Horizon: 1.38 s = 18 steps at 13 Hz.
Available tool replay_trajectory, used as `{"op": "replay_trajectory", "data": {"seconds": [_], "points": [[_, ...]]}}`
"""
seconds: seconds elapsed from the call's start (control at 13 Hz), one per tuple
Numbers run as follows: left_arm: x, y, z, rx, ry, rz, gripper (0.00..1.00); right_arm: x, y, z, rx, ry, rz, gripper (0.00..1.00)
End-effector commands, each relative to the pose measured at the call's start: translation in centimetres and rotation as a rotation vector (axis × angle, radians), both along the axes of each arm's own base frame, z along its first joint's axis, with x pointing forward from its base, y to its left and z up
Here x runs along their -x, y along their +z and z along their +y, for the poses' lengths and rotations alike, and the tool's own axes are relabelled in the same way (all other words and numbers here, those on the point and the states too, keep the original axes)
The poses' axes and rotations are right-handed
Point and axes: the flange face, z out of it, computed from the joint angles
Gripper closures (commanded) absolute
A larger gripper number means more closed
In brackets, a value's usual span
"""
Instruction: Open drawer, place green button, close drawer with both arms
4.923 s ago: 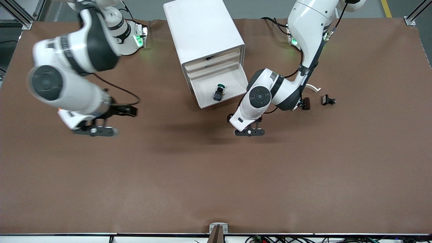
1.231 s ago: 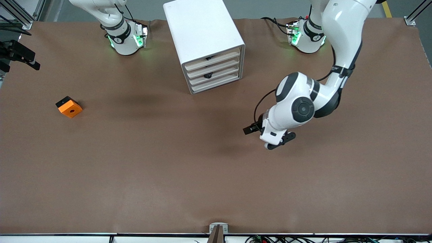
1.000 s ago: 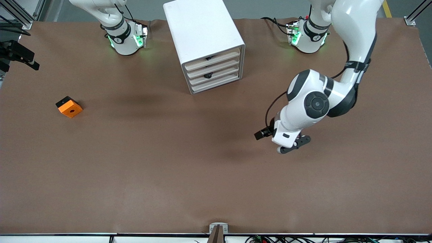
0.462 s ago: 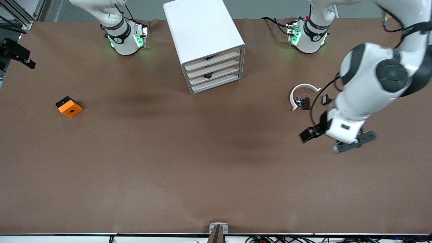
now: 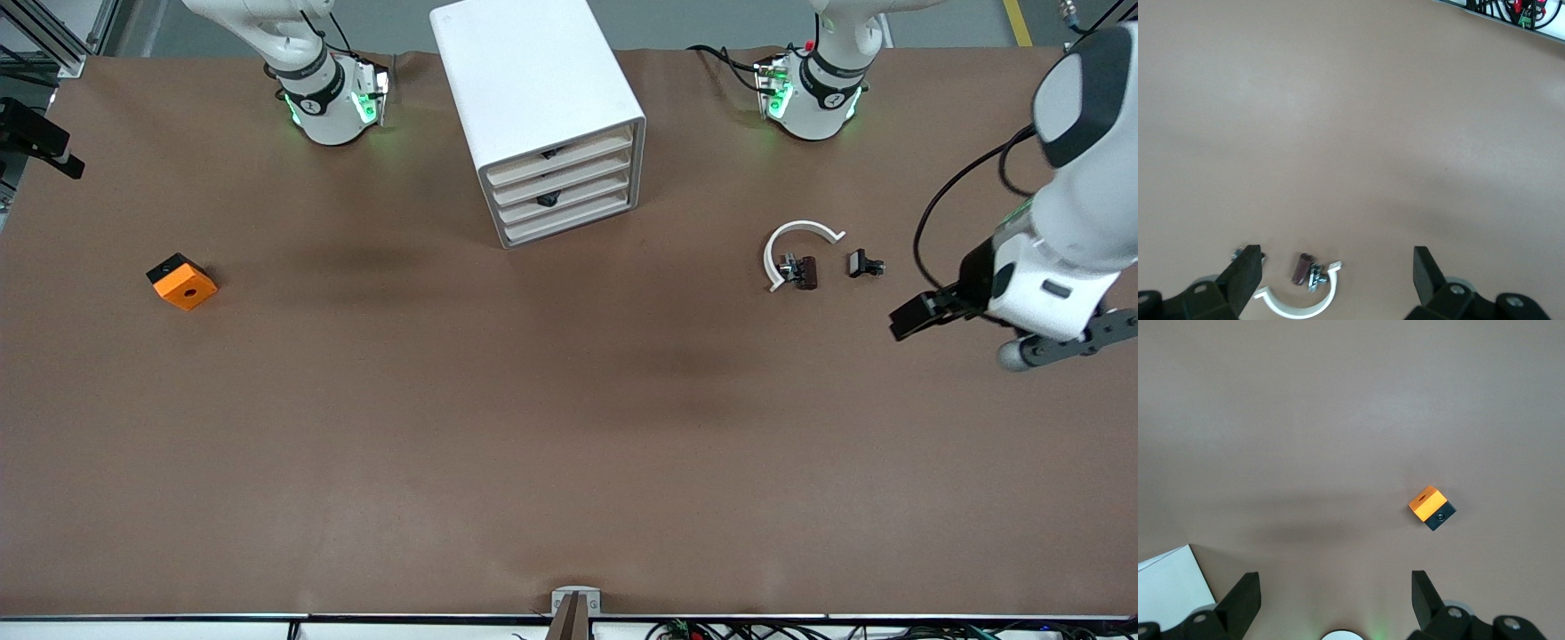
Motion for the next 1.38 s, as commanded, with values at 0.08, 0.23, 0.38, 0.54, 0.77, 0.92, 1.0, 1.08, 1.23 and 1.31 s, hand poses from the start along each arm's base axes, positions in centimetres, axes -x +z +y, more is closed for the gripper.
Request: {"op": "replay_trajectory", "data": {"seconds": [0.08,0.23,0.38,0.54,0.77,0.92,1.0,1.08,1.23,1.31], "points": [[3.3,3.9,3.4,-0.06,-0.203,0.001,0.0,0.7,0.6,0.4,-0.002,-0.029,-0.002,0.0],[5.3,4.6,5.7,-0.067,-0.239,0.006,0.0,0.8,0.6,0.4,-0.002,-0.025,-0.001,0.0],[7.3,5.4,5.9,-0.074,-0.234,0.008,0.0,1.1,0.8,0.4,-0.003,-0.024,-0.001,0.0],[9.3,5.3,5.9,-0.08,-0.238,0.02,0.0,1.1,0.8,0.4,-0.003,-0.022,0.002,0.0],[10.5,5.8,7.2,-0.058,-0.238,0.014,0.0,1.7,0.5,0.5,-0.005,-0.019,0.007,0.0],[10.6,5.8,7.6,-0.057,-0.275,0.016,0.0,1.7,0.5,0.5,-0.005,-0.017,0.007,0.0],[10.7,5.8,7.6,-0.056,-0.276,0.024,0.0,1.7,0.5,0.6,-0.005,-0.014,0.007,0.0],[10.6,6.0,7.5,-0.058,-0.278,0.019,0.0,1.7,0.5,0.6,-0.005,-0.014,0.007,0.0],[10.3,6.1,7.4,-0.058,-0.281,0.017,0.0,1.7,0.5,0.7,-0.005,-0.011,0.007,0.0],[10.2,6.3,7.4,-0.058,-0.284,0.013,0.0,1.7,0.5,0.8,-0.005,-0.009,0.005,0.0]]}}
